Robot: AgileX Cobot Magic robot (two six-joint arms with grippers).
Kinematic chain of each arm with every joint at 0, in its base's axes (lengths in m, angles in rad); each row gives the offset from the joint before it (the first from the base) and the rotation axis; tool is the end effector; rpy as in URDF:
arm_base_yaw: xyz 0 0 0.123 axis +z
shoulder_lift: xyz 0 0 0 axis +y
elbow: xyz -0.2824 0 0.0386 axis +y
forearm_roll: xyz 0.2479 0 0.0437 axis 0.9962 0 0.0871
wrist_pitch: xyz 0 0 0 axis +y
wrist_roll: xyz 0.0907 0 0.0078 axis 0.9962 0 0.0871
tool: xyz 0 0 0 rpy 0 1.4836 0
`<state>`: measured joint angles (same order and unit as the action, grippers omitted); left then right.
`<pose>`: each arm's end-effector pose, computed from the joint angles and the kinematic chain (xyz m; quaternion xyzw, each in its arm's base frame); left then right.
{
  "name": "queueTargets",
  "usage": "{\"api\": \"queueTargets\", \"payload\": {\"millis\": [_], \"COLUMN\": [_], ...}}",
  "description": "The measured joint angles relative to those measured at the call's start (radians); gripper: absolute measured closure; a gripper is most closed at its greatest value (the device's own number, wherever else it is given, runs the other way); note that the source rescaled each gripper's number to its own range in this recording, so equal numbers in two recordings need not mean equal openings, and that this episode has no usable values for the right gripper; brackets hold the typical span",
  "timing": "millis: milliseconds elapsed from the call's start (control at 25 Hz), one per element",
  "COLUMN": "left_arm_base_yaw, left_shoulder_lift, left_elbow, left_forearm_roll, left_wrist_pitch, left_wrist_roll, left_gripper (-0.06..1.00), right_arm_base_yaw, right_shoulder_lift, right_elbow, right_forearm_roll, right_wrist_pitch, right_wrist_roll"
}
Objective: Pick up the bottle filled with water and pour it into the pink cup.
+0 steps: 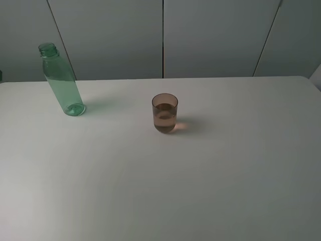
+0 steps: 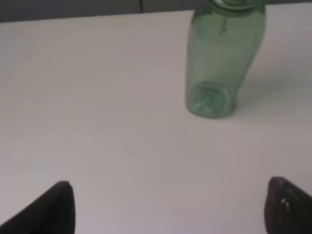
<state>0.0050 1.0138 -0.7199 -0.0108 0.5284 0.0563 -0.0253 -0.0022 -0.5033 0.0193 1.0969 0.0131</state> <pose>0.2008 0.0005 0.2920 0.0203 0.9137 0.0081 0.4057 -0.0071 0.0017 0.2752 0.0160 0.8609 0.0065 0.5084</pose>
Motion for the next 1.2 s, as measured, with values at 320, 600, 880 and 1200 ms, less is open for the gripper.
{"api": "queueTargets", "payload": {"millis": [320, 600, 880, 1200], "left_arm_base_yaw": [0.000, -0.004, -0.098, -0.128], "left_shoulder_lift": [-0.342, -0.709, -0.979, -1.014], "left_elbow": [0.004, 0.125, 0.201, 0.202], "left_forearm_roll": [-0.149, -0.148, -0.095, -0.057], "left_wrist_pitch": [0.413, 0.509, 0.548, 0.553], "left_wrist_roll": [0.148, 0.166, 0.110, 0.058], "left_gripper": [-0.03, -0.03, -0.03, -0.03], "right_arm_base_yaw": [0.000, 0.000, 0.000, 0.000], "right_shoulder_lift": [0.000, 0.000, 0.000, 0.000], "right_elbow": [0.000, 0.000, 0.000, 0.000], "right_forearm_roll": [0.000, 0.000, 0.000, 0.000], "right_wrist_pitch": [0.000, 0.000, 0.000, 0.000], "right_wrist_roll": [0.000, 0.000, 0.000, 0.000]}}
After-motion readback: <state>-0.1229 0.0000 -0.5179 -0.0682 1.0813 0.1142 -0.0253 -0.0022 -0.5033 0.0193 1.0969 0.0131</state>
